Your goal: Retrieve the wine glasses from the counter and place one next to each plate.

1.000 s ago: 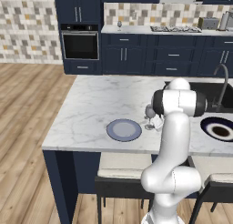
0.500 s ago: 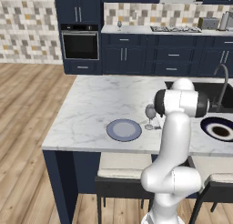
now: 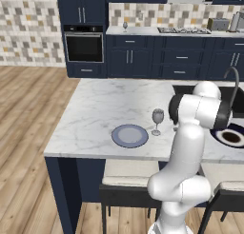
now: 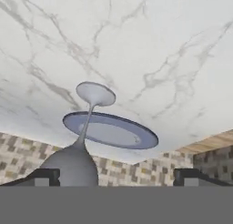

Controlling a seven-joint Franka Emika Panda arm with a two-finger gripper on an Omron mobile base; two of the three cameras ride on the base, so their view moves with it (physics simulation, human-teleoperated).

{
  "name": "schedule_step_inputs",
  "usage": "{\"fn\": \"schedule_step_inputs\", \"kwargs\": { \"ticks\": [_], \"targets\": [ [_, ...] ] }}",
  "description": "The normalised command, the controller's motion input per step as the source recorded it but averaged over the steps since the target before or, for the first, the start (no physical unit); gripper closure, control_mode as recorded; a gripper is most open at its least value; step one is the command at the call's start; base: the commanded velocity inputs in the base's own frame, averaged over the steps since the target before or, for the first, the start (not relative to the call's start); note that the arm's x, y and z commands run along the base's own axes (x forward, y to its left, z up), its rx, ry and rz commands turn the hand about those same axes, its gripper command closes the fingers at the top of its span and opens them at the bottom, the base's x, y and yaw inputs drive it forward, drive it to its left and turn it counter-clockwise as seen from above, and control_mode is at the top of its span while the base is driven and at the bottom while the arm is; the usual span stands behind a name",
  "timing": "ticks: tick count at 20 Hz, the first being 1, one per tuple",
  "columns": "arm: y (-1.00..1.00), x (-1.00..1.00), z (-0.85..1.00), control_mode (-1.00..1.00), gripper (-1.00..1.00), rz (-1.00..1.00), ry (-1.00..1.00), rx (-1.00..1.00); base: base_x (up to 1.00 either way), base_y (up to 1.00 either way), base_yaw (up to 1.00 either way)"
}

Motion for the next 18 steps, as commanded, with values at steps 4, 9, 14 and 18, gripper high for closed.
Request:
{"fn": "schedule_step_inputs", "kwargs": {
  "ticks": [4, 9, 14, 18],
  "targets": [
    [0.01, -0.74, 0.82, -1.00, -1.00, -0.17, -0.09, 0.00, 0.00, 0.00, 0.00],
    [0.13, -0.64, 0.85, -1.00, -1.00, -0.14, -0.13, 0.00, 0.00, 0.00, 0.00],
    [0.09, -0.60, 0.91, -1.00, -1.00, -0.03, -0.11, 0.00, 0.00, 0.00, 0.00],
    [0.16, -0.64, 0.88, -1.00, -1.00, 0.08, -0.09, 0.01, 0.00, 0.00, 0.00]
  ]
}}
